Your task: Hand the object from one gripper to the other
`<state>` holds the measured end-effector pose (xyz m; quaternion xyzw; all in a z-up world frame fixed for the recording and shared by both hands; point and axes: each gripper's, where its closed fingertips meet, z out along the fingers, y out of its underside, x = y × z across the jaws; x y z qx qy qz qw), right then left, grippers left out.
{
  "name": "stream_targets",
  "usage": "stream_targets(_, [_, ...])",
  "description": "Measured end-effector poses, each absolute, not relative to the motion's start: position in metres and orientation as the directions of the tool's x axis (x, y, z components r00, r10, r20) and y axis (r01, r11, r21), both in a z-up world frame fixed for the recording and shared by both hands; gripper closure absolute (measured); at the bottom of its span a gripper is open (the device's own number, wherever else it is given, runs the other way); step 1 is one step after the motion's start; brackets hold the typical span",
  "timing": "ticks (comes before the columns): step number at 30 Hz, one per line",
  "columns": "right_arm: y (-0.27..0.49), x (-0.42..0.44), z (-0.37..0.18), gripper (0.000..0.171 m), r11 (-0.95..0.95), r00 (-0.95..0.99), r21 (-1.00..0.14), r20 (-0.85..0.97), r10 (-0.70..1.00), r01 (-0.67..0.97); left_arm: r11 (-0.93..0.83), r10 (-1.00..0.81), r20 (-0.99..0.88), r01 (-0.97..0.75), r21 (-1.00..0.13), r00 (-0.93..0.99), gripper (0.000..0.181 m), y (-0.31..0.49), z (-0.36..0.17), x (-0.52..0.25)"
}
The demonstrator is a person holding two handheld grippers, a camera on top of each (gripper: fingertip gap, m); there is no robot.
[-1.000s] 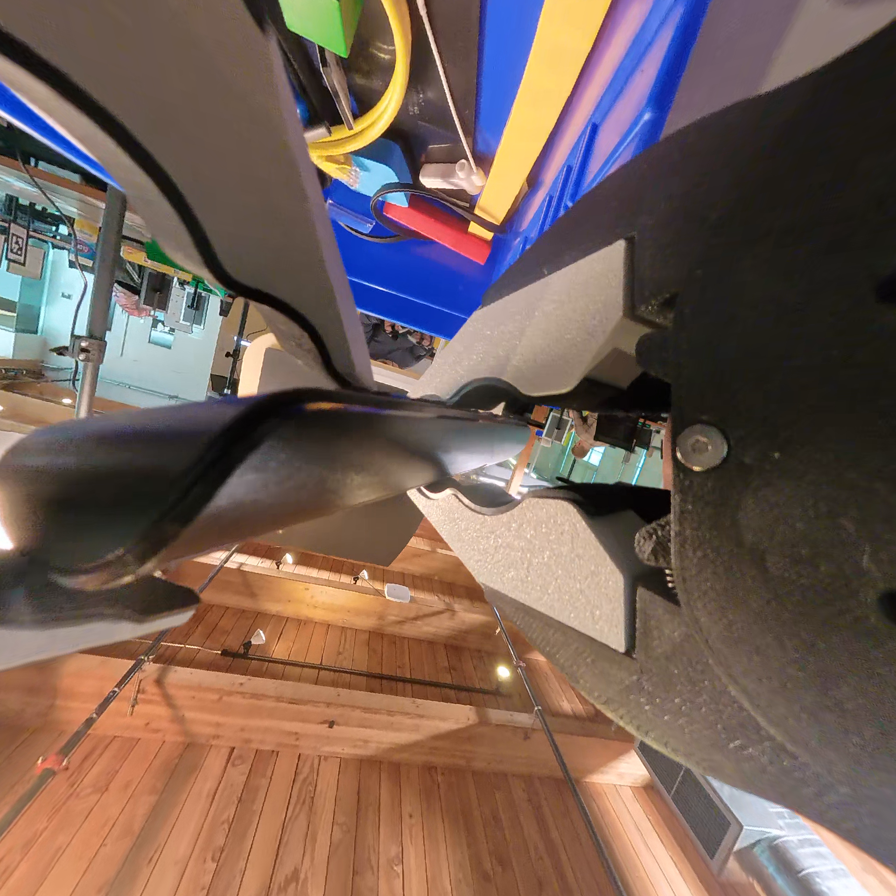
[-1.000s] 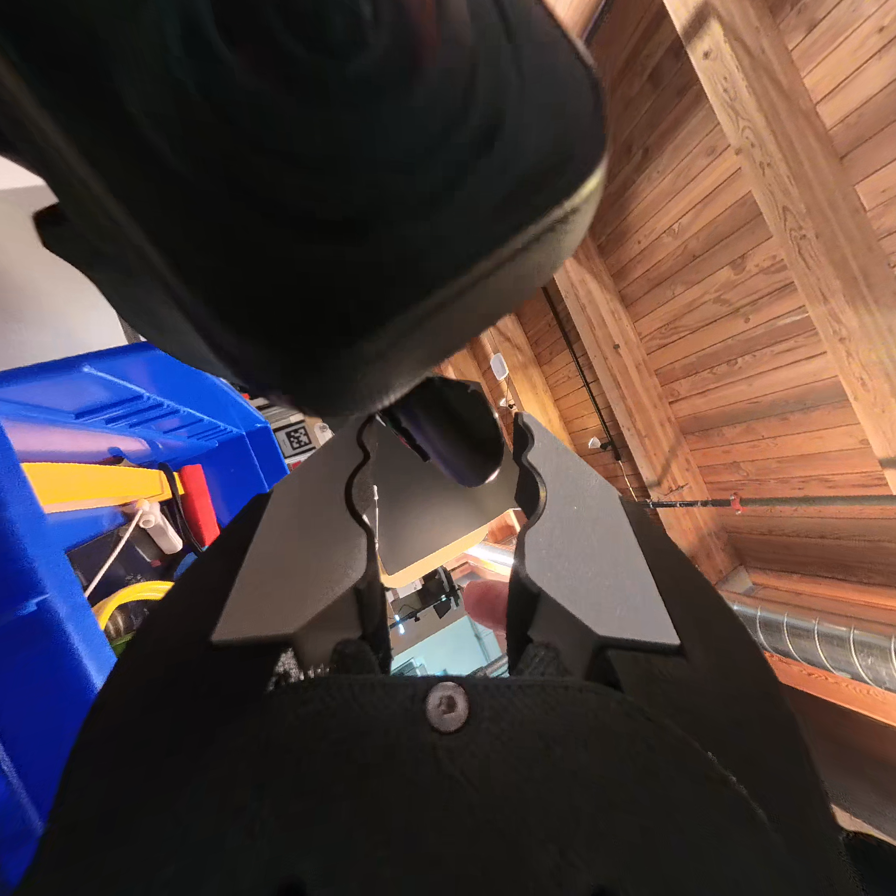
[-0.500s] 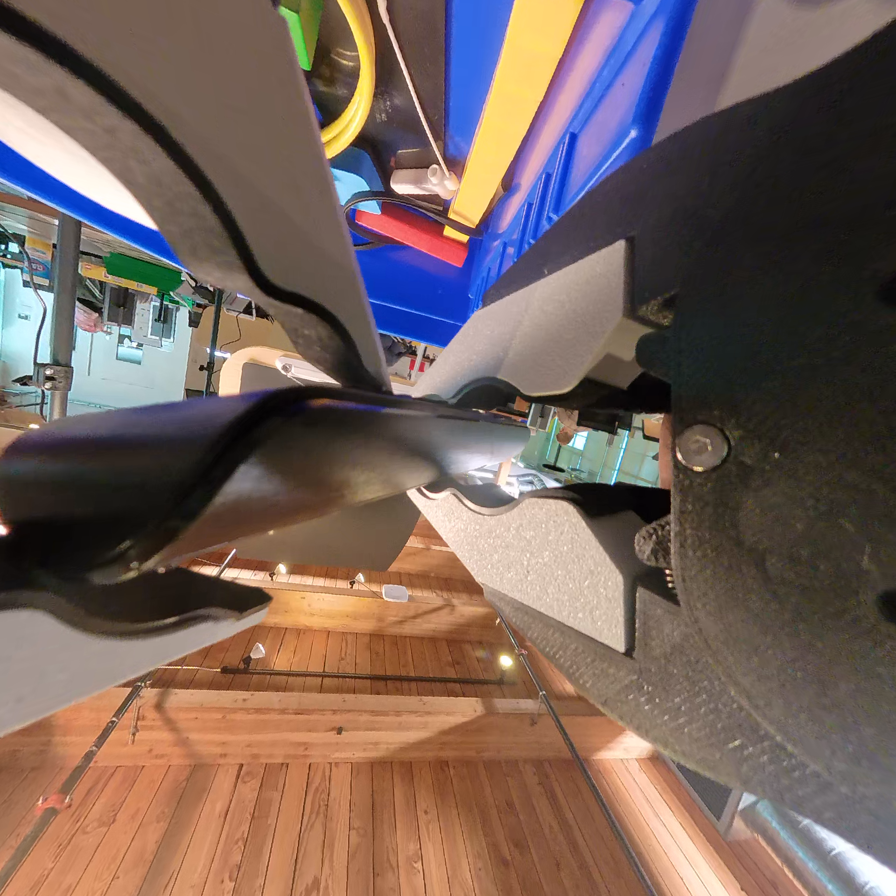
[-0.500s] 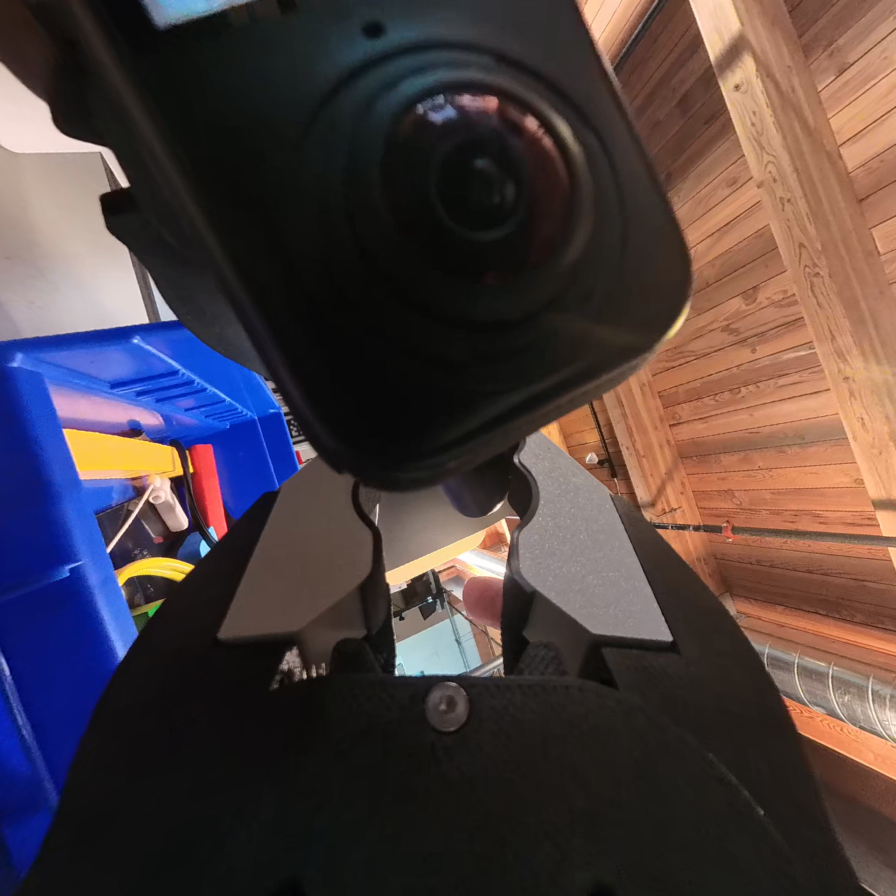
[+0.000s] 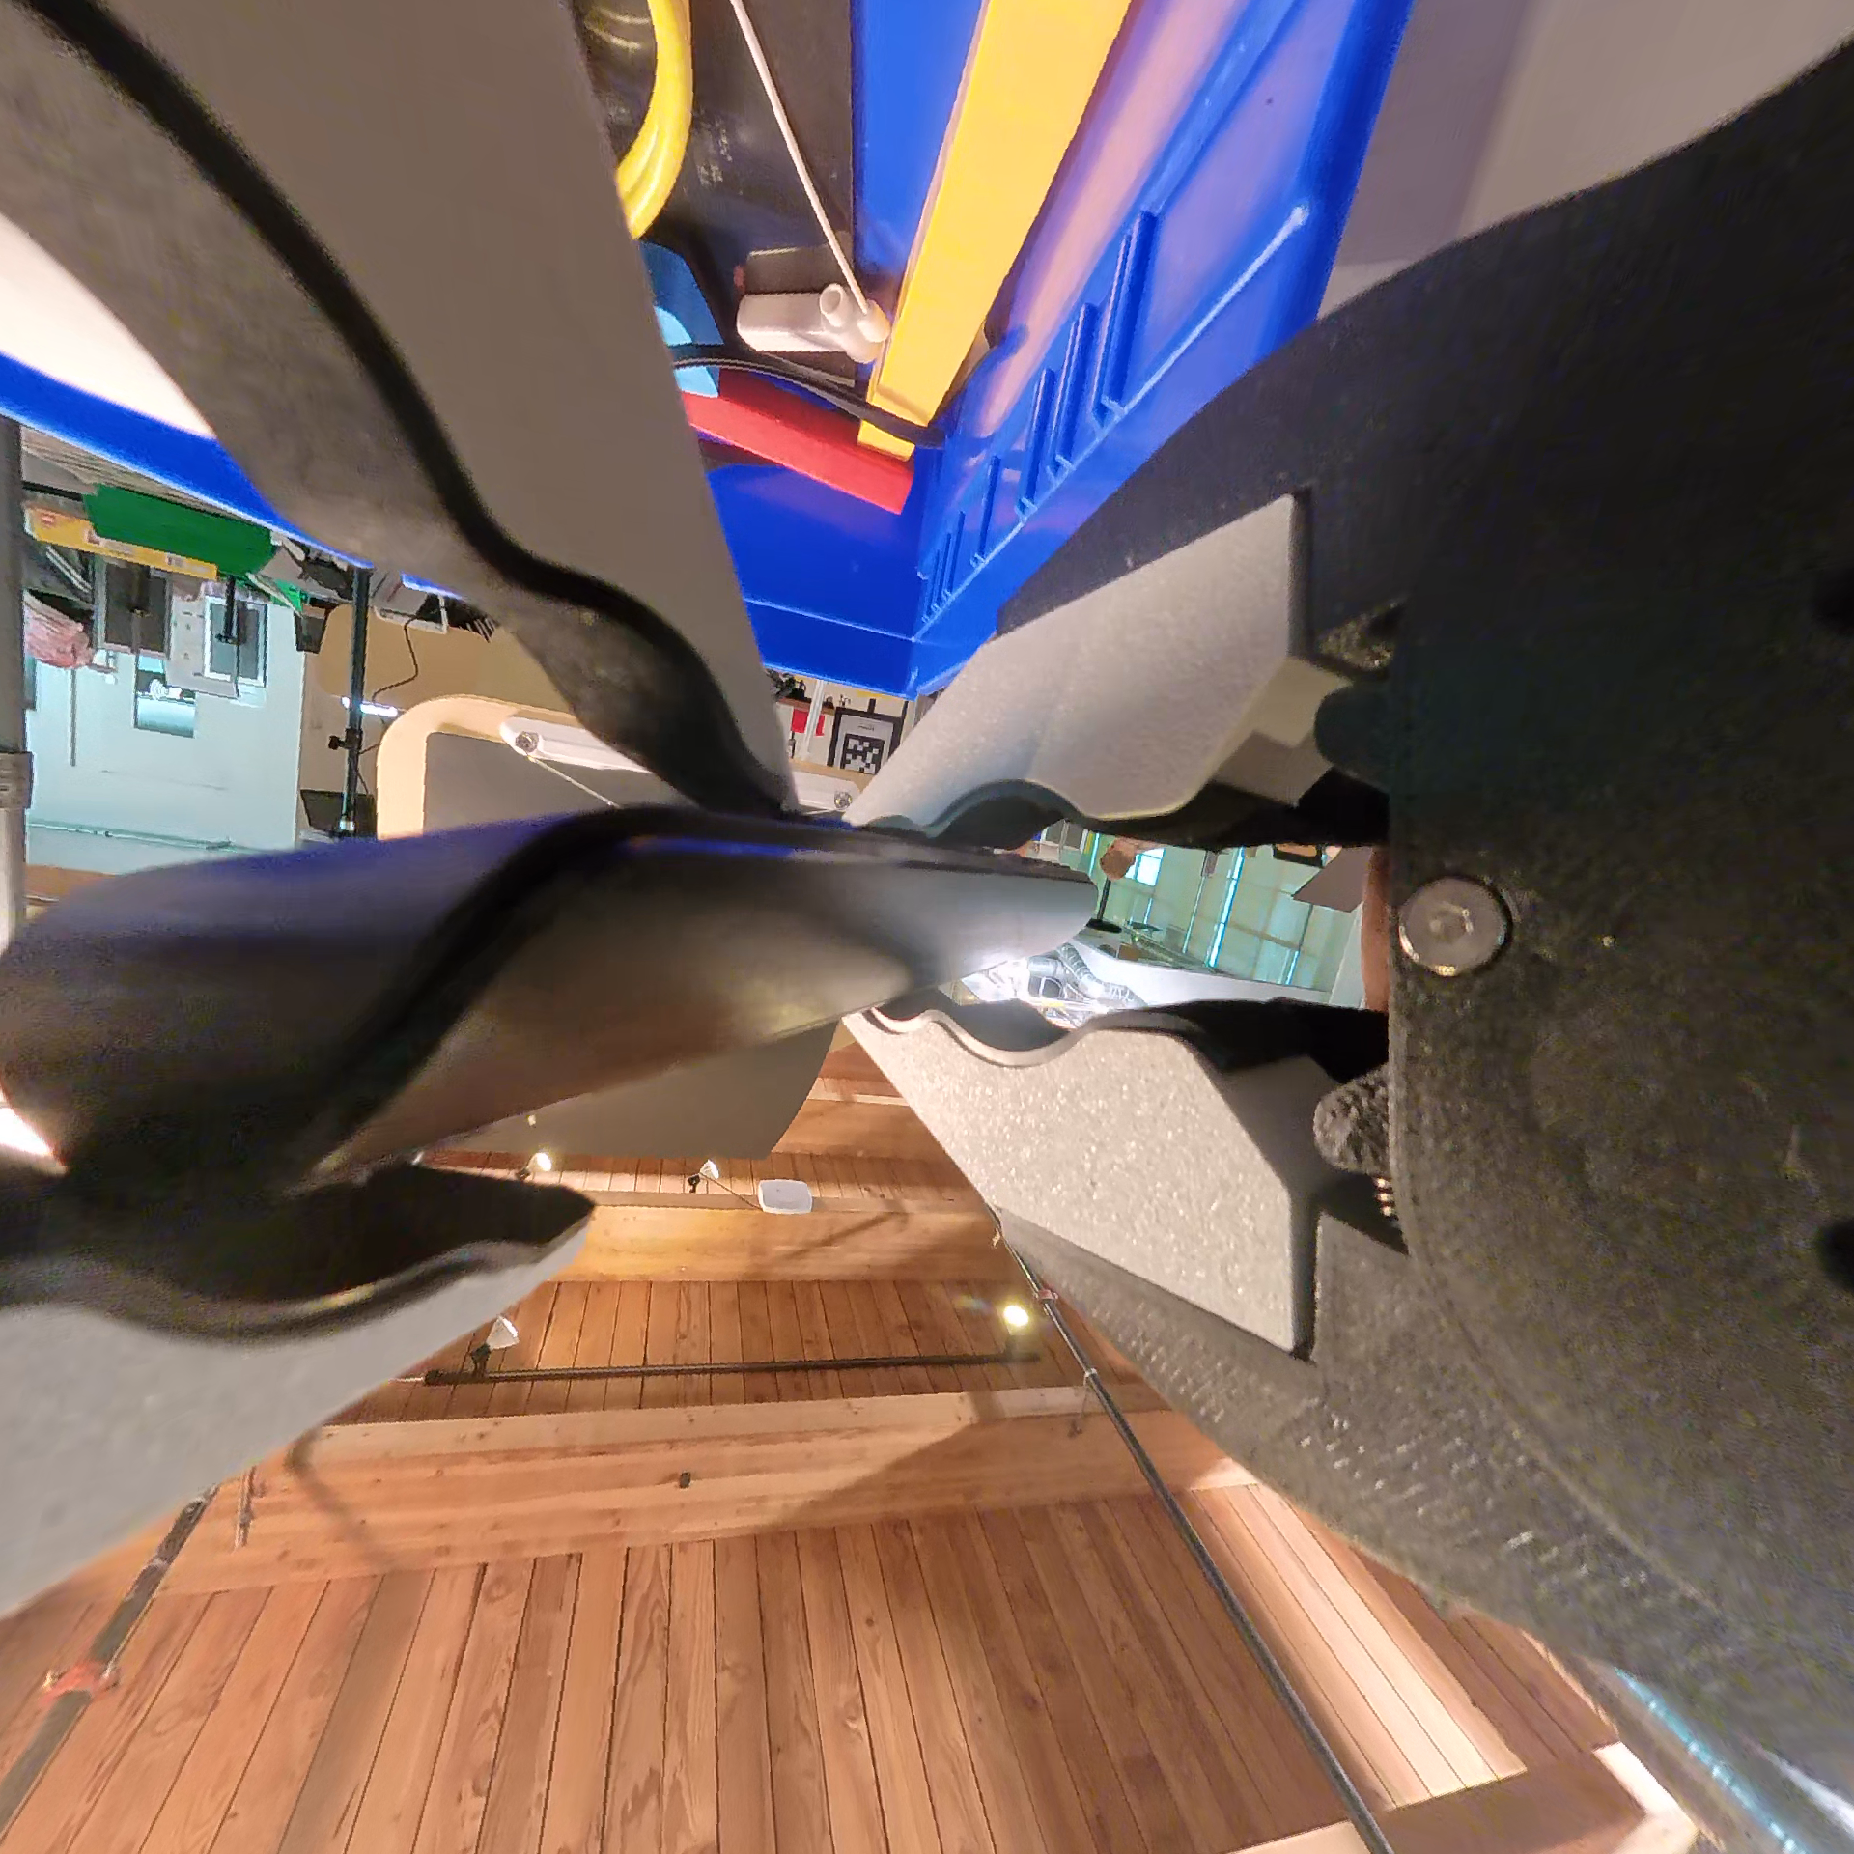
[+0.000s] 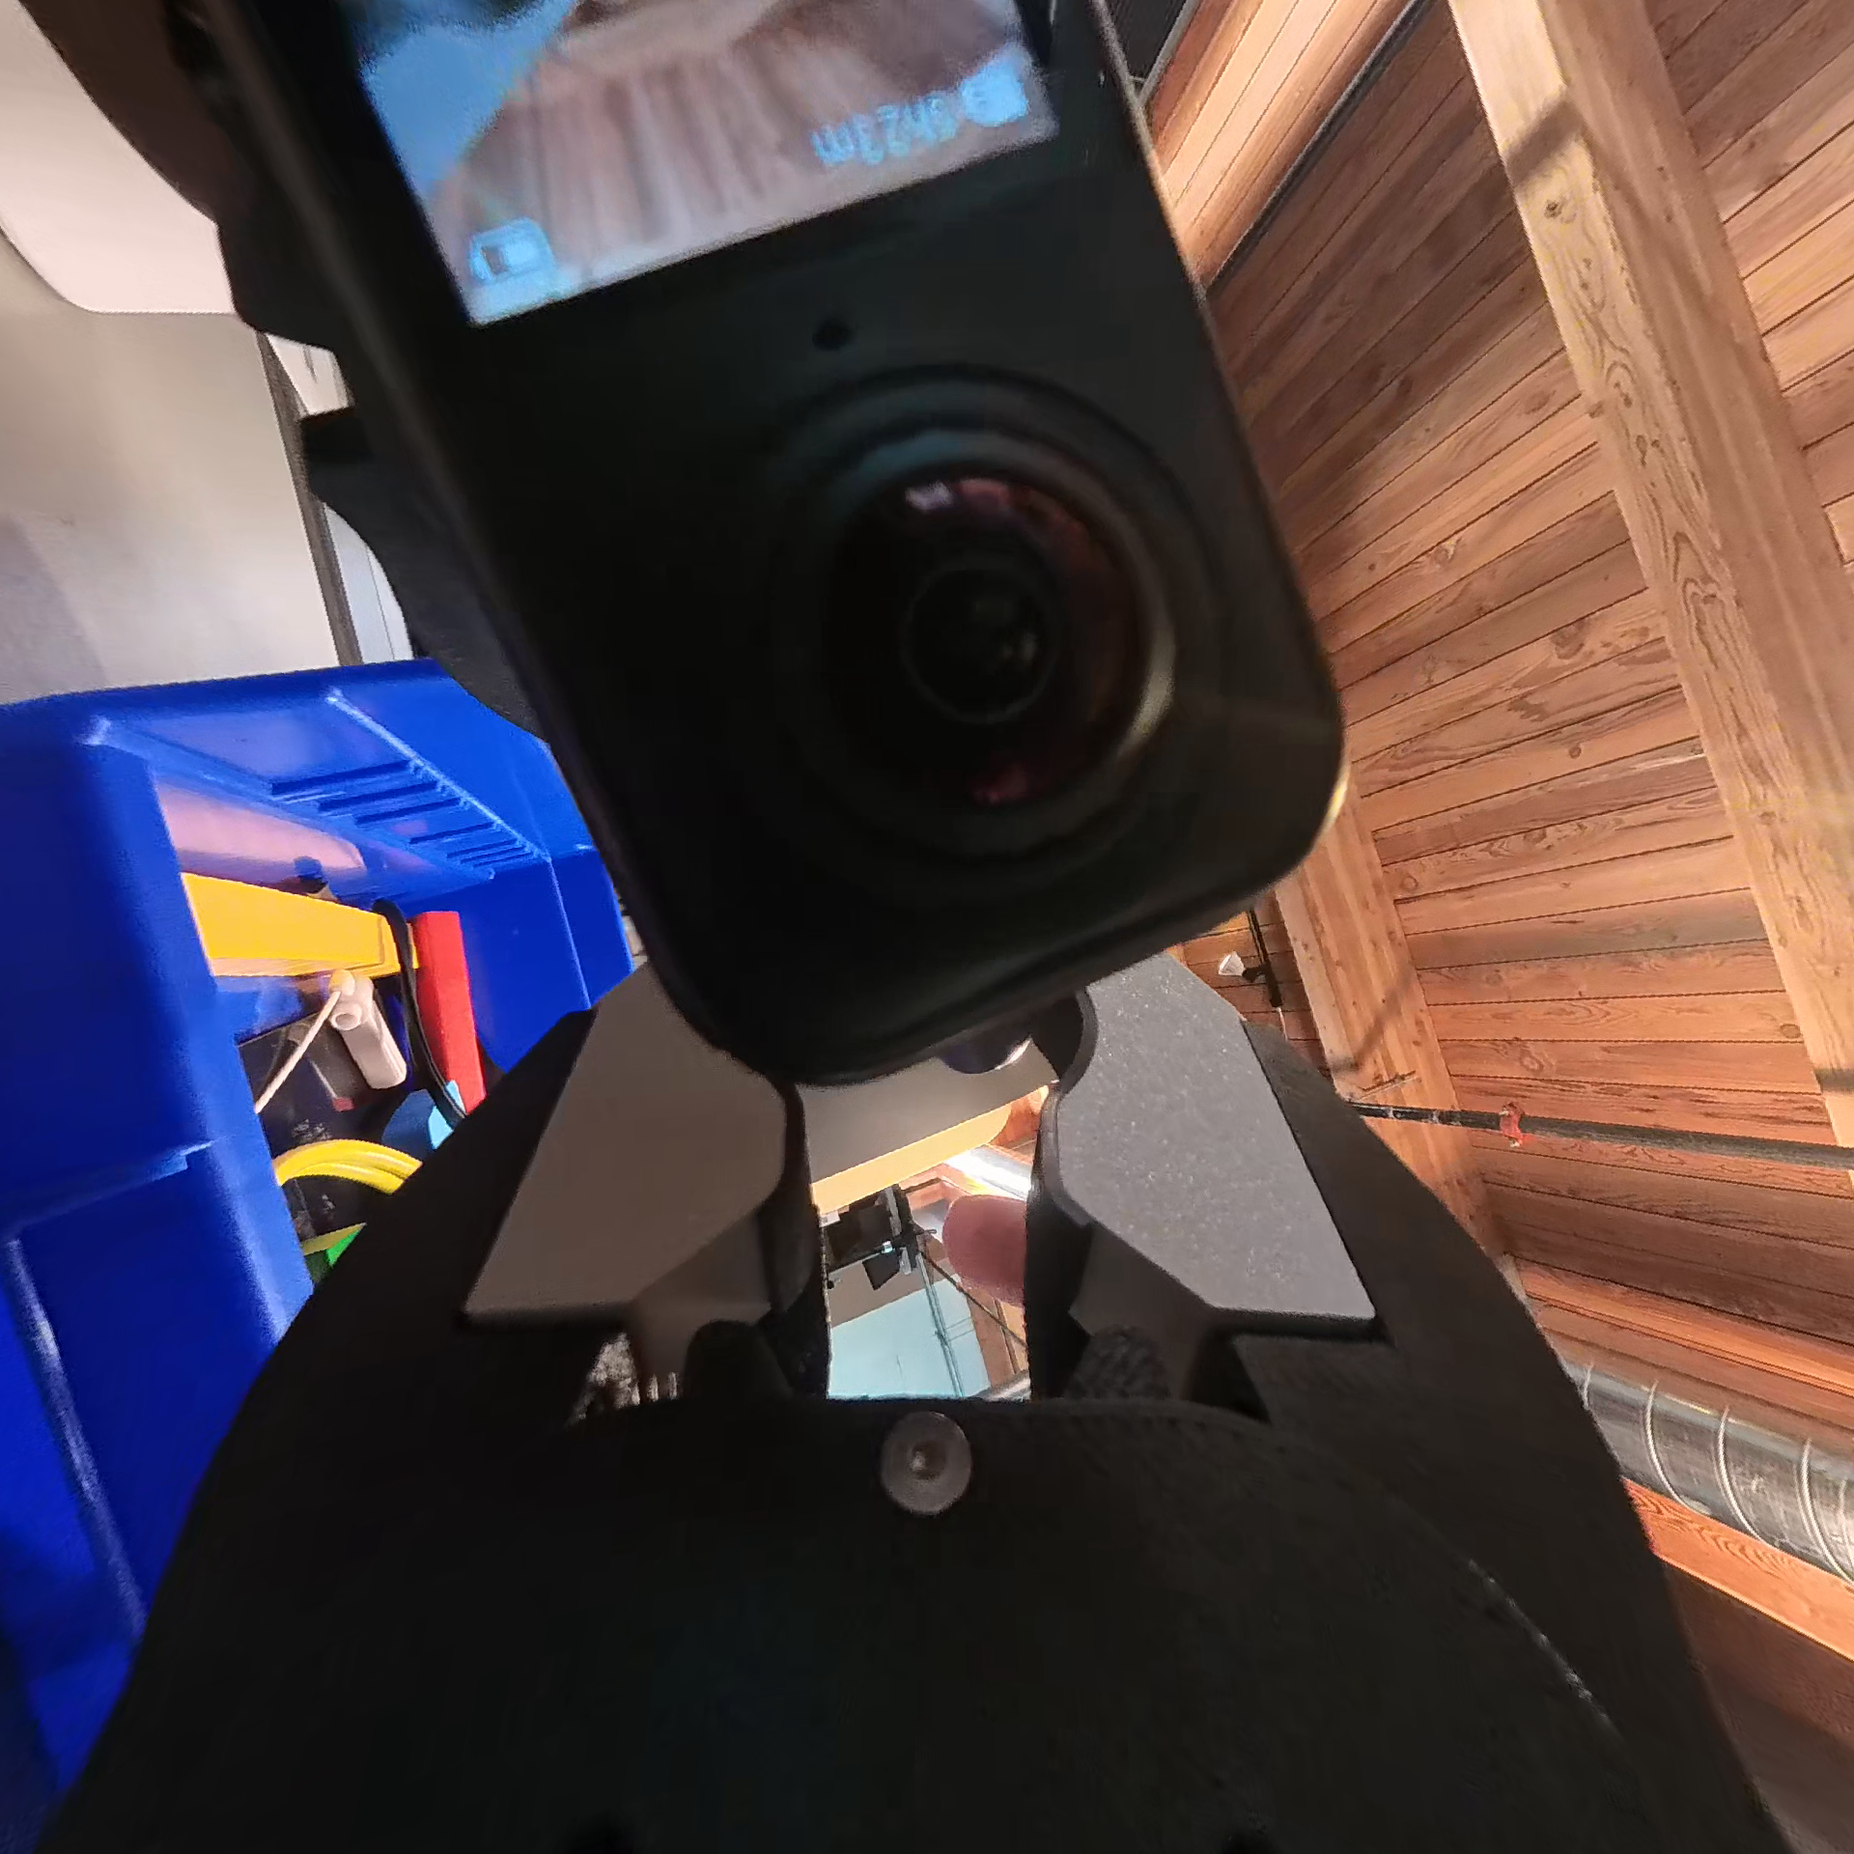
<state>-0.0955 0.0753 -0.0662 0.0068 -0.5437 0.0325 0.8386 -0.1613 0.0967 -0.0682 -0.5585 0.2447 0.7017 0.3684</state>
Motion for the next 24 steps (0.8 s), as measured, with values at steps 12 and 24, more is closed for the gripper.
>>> stream_targets(12, [0.08, -0.093, -0.059, 0.144, 0.999, 0.436, -0.011, 0.899, 0.03, -0.046, -0.568, 0.334, -0.942, -0.803, -0.181, -0.024, 0.136, 0.089, -0.058, -0.163])
stream_targets(24, [0.085, -0.083, -0.038, 0.147, 0.891, 0.334, -0.378, 0.83, 0.446, -0.25, -0.272, 0.377, -0.816, -0.79, -0.55, 0.439, 0.13, 0.1, -0.063, -0.141])
